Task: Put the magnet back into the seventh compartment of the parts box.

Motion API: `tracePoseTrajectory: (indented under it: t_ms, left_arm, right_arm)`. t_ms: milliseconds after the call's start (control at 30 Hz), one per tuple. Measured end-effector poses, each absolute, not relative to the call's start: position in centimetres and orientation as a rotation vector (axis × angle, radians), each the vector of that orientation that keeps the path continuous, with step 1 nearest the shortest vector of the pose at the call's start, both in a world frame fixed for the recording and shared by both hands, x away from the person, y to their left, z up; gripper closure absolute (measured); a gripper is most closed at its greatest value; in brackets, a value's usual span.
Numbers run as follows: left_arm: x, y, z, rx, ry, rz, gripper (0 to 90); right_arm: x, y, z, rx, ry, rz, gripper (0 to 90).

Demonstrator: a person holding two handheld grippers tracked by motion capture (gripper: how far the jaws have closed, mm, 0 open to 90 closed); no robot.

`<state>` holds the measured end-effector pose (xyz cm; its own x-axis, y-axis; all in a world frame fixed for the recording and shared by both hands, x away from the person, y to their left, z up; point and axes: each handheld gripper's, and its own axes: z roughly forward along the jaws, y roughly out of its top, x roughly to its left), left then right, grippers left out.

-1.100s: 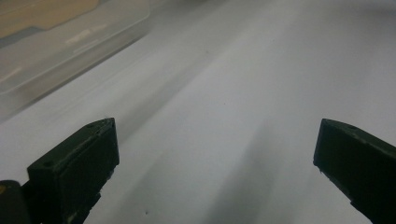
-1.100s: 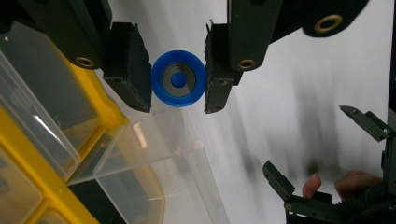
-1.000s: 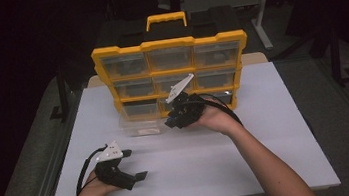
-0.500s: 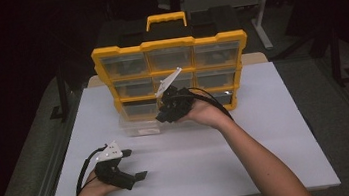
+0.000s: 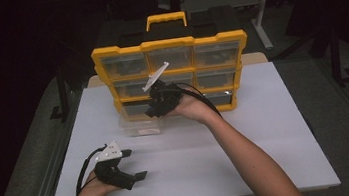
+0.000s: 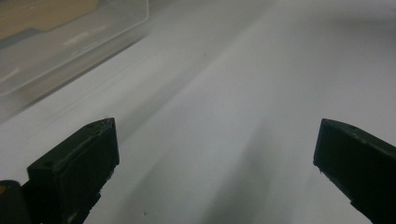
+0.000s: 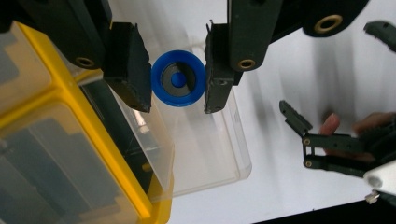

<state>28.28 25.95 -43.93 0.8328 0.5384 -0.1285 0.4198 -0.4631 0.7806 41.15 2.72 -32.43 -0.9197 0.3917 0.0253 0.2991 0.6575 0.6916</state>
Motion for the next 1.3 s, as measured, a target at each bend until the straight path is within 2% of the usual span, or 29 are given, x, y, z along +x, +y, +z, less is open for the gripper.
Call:
tracePoseTrajectory:
  t_ms: [900, 1300]
  left_arm:
    - [28.2, 25.9, -44.0, 2.124, 0.699, 0.167, 0.0]
    - [28.2, 26.0, -43.9, 2.119, 0.71, 0.167, 0.0]
  right_arm:
    - [43.2, 6.0, -34.7, 0.596, 2.765, 1.07, 60.4]
    - [43.1, 5.4, -34.5, 0.604, 2.756, 1.069, 51.8]
